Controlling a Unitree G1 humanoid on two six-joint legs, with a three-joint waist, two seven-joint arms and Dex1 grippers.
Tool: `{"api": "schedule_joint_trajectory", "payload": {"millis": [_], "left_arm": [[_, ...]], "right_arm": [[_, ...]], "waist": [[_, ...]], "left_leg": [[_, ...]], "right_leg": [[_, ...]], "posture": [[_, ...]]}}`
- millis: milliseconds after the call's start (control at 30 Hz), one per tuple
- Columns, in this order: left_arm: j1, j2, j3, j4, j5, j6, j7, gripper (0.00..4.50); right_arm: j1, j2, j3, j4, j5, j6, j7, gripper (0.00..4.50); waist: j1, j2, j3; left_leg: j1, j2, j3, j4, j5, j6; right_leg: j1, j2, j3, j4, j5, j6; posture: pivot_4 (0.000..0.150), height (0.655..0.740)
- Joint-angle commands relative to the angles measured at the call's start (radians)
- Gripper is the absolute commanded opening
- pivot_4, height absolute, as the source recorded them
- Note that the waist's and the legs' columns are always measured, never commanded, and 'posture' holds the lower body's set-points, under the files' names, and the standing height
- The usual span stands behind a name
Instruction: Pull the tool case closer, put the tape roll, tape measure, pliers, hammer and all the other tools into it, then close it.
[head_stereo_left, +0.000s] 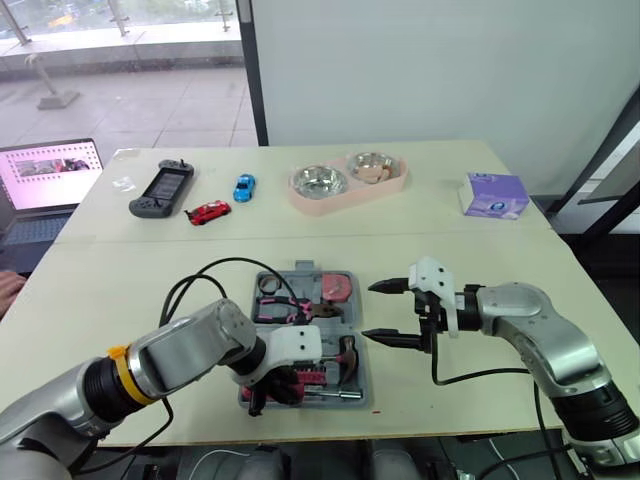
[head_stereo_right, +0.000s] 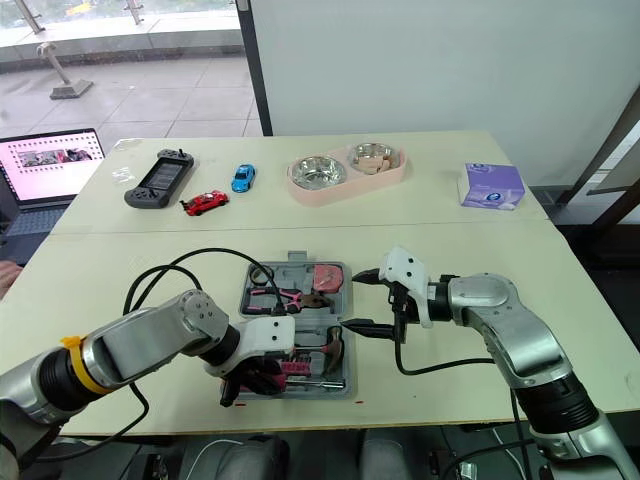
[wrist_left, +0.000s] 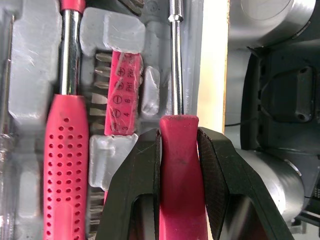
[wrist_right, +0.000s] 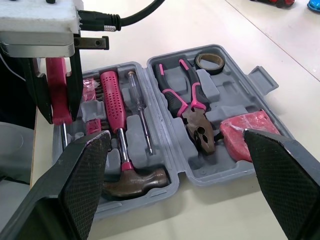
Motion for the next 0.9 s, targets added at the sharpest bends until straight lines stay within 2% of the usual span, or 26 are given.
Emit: {"api": "schedule_joint_trajectory", "payload": {"millis": [33,900], "left_arm": [[0.001,-0.002,-0.013,0.002,0.018,-0.015,-0.011,0.59],[-0.001,-0.053,-0.042,0.052,0.085,-0.041,-0.035,0.59]], "right_arm": [[0.000,-0.005,0.001,-0.052,0.010,0.004,0.000,4.50],[0.031,-0.009,-0.007,-0.079,0.010,0.028,-0.024,4.50]], "waist": [[0.000,0.000,0.000],[0.003,0.000,0.000]], "left_leg": [[0.000,0.000,0.000,0.000,0.000,0.000],[0.000,-0.001,0.000,0.001,0.000,0.000]], "right_leg": [[0.000,0.000,0.000,0.000,0.000,0.000],[0.000,0.000,0.000,0.002,0.000,0.000]], "posture": [[0.150,0.7239],[0.150,0.7239]]}}
